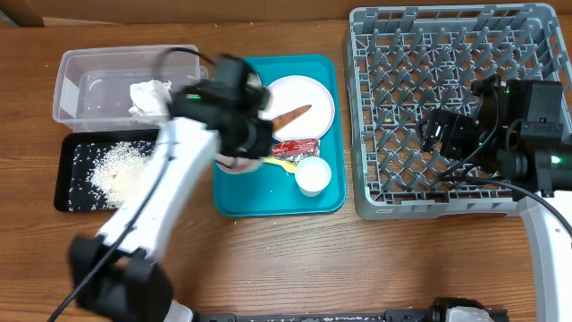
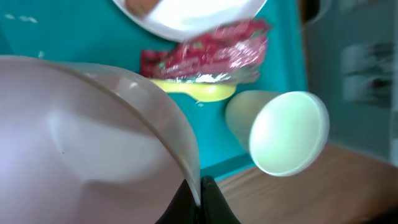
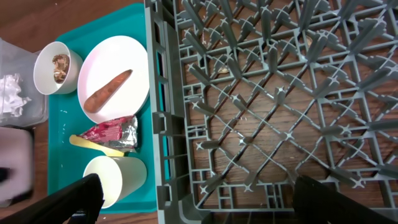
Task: Sort waste into correct bins and load items into the dishwasher
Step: 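Return the emptied bowl to the teal tray with the left gripper, then grasp the red foil wrapper with the left gripper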
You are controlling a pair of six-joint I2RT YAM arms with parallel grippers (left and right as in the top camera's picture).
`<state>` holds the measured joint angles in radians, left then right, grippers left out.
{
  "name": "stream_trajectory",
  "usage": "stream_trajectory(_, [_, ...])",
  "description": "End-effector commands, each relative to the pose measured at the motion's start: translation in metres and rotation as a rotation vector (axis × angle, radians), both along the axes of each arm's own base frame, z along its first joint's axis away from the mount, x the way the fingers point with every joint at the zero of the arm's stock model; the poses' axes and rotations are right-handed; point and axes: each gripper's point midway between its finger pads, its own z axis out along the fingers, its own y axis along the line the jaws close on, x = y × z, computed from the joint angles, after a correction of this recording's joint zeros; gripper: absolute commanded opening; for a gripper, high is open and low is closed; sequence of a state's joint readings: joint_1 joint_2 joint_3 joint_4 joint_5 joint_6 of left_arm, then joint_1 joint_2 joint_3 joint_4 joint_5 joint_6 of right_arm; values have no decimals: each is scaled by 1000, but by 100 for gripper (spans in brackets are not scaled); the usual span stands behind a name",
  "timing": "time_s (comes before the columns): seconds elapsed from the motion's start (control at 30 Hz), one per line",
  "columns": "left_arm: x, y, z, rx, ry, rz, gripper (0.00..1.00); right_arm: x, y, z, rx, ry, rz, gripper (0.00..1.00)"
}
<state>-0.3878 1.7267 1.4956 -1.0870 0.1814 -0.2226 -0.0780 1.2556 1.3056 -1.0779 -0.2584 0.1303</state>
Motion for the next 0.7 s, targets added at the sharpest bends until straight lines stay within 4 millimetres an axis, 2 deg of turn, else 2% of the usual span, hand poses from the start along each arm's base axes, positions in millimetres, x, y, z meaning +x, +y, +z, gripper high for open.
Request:
stream_trajectory(0.0, [1,2,-49,186,51,17,4,3,0,10,0,-29,4,100])
stream_trajectory(0.1, [-12,-12,-87,240,139,-40,4,2,0,10,0,-27,4,100])
stream_trajectory(0.27, [-25,-8,-110,289,232,-29,4,2,0,10,0,-26,4,100])
stream_trajectory(0.33, [-27,-5,-110,300,242,-34,14,2,0,10,0,-26,4,100])
stream_trajectory(0.37, [-28,-5,-110,303,244,-34,25,2,0,10,0,-26,4,100])
stream_trajectory(0.4, [-27,-5,-109,302,243,-33,38,2,0,10,0,-26,4,100])
stream_trajectory(0.47, [-20,-6,-97,299,228,-33,52,2,0,10,0,-26,4,100])
stream_trajectory(0.53, [-8,-8,-80,307,185,-36,60,2,0,10,0,-26,4,100])
stream_trajectory(0.57, [0,-9,-72,310,157,-38,66,2,0,10,0,-26,4,100])
stream_trajectory(0.6, [17,-15,-55,300,88,-57,76,2,0,10,0,-26,4,100])
stream_trajectory(0.67, [37,-25,-39,273,-3,-103,85,2,0,10,0,-26,4,100])
